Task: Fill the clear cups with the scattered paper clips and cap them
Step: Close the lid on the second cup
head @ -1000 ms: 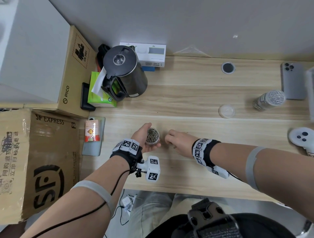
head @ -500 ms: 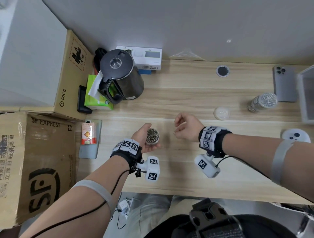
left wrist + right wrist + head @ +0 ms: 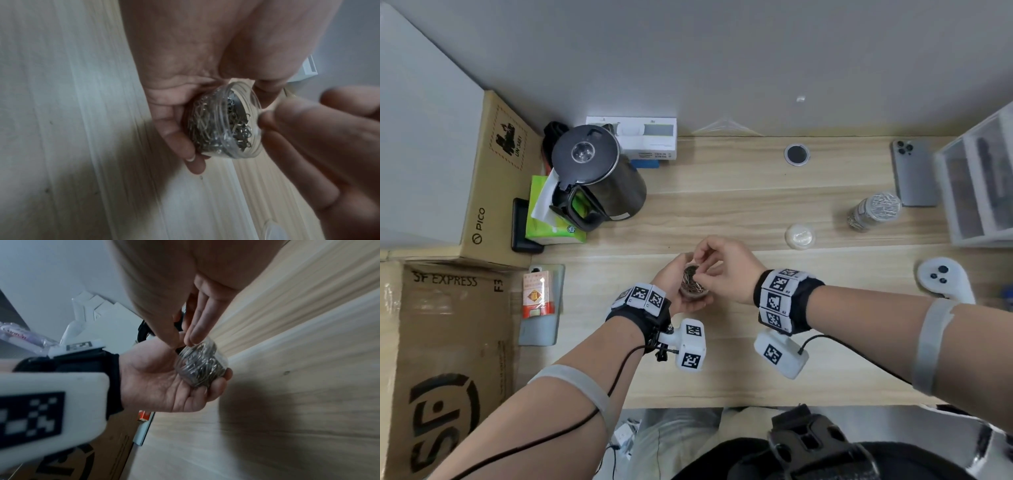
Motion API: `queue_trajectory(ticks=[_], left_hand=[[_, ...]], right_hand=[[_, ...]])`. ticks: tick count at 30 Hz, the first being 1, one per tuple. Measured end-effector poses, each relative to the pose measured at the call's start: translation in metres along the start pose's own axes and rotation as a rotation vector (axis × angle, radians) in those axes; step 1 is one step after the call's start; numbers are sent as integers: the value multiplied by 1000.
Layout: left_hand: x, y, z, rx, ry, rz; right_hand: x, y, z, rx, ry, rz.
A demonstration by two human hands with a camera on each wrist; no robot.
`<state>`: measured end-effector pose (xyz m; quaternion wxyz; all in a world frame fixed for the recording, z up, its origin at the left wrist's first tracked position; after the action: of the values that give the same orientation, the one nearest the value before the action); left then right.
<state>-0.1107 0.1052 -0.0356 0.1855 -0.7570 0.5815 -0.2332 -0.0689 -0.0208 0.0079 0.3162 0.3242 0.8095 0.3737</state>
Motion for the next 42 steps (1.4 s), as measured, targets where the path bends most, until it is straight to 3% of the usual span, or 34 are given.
queue_trajectory(ticks=[5,8,10,12,15,19,24,27,34,38,42], left_hand=[[9,-3,9,13,2,50],[11,-6,12,13,-5,63],[11,-8,13,13,-17,67],[11,-11,12,20,-14,63],[11,-14,11,33,12,35],[13,-17,10,4,51,-24],[22,-21,9,-11,74,-103],[32,-26,6,-4,105,-161],[35,-31,1,60,128,-335],[33,-30,-3,54,151,-350],[32,-30,-5,63,150,-349]], right_hand=[[-54,-20,8,28,-221,29],[-96,-48,21,198,-409,-286],[-120,-68,28,421,-428,-530],[-136,-84,32,622,-400,-619],[-142,-94,36,727,-345,-692],[-135,-86,42,581,-289,-671],[-99,-41,40,100,-143,-426],[-72,-16,30,-78,31,-512],[-46,-8,27,-75,62,-794],[-44,-5,24,-19,31,-780],[-43,-4,20,-80,82,-714]])
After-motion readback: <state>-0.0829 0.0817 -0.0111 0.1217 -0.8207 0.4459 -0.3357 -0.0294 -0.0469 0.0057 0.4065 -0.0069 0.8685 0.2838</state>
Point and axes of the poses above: each hand's wrist, its own z-axis towards the middle knuckle, its own x-axis out of the palm, y = z × x, the point moved 3 cm from there along z, towards the middle knuckle, and after that the axes turned 13 degrees about x, right-handed, at the moved point
